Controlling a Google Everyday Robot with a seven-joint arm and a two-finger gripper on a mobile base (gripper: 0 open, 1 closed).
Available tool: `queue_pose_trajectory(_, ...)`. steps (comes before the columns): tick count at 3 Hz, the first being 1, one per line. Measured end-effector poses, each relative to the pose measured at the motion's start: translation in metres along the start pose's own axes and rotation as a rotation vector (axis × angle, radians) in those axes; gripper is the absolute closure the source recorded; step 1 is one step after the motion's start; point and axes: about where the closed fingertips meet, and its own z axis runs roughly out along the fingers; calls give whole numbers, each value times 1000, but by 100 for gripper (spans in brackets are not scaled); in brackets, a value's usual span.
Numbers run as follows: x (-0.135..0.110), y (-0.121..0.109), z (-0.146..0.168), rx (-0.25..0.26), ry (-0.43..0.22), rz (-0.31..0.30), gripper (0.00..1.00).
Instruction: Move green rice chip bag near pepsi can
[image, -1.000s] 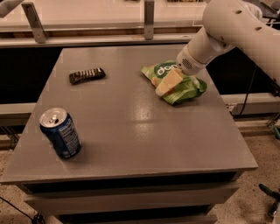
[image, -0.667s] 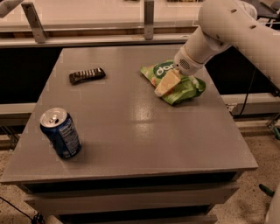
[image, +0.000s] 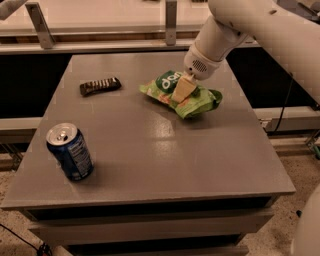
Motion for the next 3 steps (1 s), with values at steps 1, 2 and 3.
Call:
queue_pose_trajectory(1,-20,31,-7,-65,-3,-111,100)
queue_pose_trajectory(2,-36,67,-9,-136,-18,-228,100)
queue_pose_trajectory(3,-37,70,-9,-142,-21,-243,100)
